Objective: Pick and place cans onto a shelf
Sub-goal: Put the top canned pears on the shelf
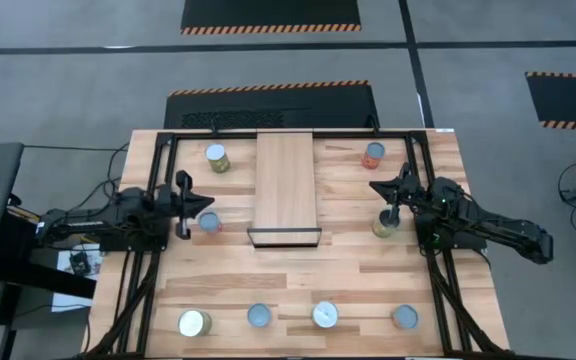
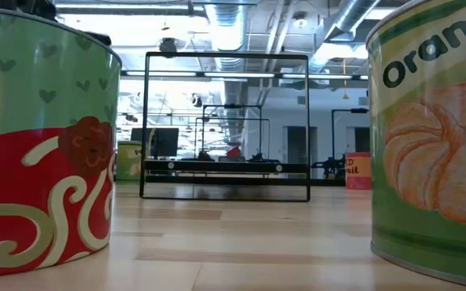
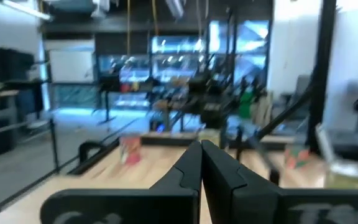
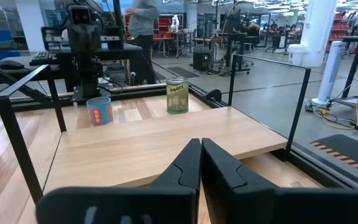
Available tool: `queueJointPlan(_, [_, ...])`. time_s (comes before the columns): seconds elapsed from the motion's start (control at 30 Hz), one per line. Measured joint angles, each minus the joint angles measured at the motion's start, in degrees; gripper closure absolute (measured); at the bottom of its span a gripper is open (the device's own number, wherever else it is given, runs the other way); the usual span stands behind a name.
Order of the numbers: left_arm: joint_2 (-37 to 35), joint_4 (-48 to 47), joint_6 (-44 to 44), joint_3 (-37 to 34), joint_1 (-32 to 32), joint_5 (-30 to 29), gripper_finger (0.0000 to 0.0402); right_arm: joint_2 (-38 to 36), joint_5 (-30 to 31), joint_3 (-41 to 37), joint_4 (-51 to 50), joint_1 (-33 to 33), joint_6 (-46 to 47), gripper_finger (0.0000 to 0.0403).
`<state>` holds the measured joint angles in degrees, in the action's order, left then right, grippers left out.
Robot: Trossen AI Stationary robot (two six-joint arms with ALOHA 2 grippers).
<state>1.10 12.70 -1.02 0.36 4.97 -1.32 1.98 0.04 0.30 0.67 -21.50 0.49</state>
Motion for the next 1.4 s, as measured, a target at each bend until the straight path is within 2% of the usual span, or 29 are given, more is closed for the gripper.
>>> queueJointPlan(0.23, [0.02, 11.32, 0.81, 0.0, 0.04, -1.04, 0.0401, 0.0, 0.02, 0.0, 0.0, 0.0, 0.0, 0.0365])
queueJointPlan(0.4, [0.04, 16.69, 3.5, 0.12, 0.04, 2.76, 0.0401, -0.02, 0.0, 0.0, 0.0, 0.0, 0.0, 0.0365])
queueJointPlan(0.57, [1.49, 13.22, 2.62, 3.56, 0.32, 2.59, 0.0401, -0.02, 0.02, 0.02, 0.0, 0.0, 0.0, 0.0365])
queueJointPlan(0.67, [5.33, 10.51, 2.44, 5.93, 0.33, -2.43, 0.0401, -0.02, 0.0, 0.02, 0.0, 0.0, 0.0, 0.0365])
queueJointPlan(0.83, [15.4, 8.37, 2.55, 10.95, 0.53, -17.97, 0.0401, -0.02, 0.01, 0.02, 0.0, 0.0, -0.02, 0.0365])
queueJointPlan(0.9, [19.3, 3.34, 2.93, 14.7, 1.49, -20.24, 0.0401, -0.02, 0.0, 0.0, 0.0, 0.0, -0.01, 0.0365])
queueJointPlan(1.17, [34.81, -24.87, -1.16, 35.23, 9.79, -17.58, 0.0401, -0.01, 0.01, 0.01, 0.0, 0.0, -0.02, 0.0365])
queueJointPlan(1.27, [41.29, -35.38, -1.11, 42.38, 14.45, -15.25, 0.0401, -0.02, 0.0, 0.02, 0.0, 0.0, 0.0, 0.0365])
queueJointPlan(1.4, [50.45, -48.38, -0.23, 51.85, 21.33, -8.56, 0.0401, -0.02, 0.01, 0.02, 0.0, 0.0, -0.01, 0.0365])
